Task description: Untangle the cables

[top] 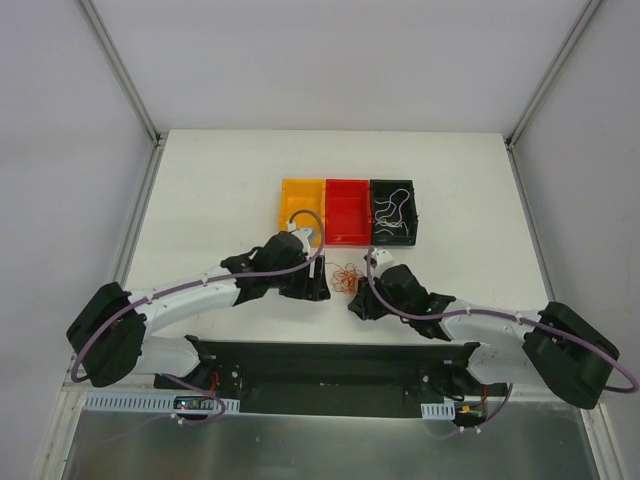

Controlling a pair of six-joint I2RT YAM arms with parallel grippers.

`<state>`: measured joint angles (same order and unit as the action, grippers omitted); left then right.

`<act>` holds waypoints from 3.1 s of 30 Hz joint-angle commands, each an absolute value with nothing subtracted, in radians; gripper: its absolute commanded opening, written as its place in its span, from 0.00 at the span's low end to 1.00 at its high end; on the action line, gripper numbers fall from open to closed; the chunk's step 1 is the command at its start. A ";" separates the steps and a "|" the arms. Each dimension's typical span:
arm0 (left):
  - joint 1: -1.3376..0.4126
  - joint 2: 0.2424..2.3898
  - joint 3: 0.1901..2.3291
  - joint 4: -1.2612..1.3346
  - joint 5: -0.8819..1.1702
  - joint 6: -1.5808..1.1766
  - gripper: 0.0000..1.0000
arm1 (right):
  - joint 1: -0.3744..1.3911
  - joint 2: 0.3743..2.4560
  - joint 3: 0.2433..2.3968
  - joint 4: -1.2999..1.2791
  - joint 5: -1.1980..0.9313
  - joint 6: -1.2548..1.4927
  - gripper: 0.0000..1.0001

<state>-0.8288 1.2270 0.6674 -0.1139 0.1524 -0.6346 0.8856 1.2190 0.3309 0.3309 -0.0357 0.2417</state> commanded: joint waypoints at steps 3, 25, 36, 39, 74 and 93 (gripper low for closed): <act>-0.838 1.377 0.813 -0.041 0.097 -0.776 0.61 | 0.905 1.025 0.304 0.307 0.095 0.229 0.45; -0.888 1.720 1.091 -0.066 0.178 -0.500 0.37 | 0.833 0.747 0.216 0.207 0.209 0.281 0.47; -0.953 1.735 1.075 -0.075 0.155 -0.488 0.03 | 0.825 0.819 0.222 0.250 0.176 0.288 0.45; -0.960 1.700 1.066 -0.083 0.130 -0.497 0.00 | 0.825 0.853 0.232 0.253 0.167 0.291 0.45; -0.991 1.298 0.973 0.156 0.422 -0.759 0.00 | 0.825 0.874 0.181 0.624 0.080 0.360 0.73; -0.988 1.063 1.472 -0.259 0.155 -0.489 0.00 | 0.772 0.945 0.141 0.403 0.341 0.448 0.73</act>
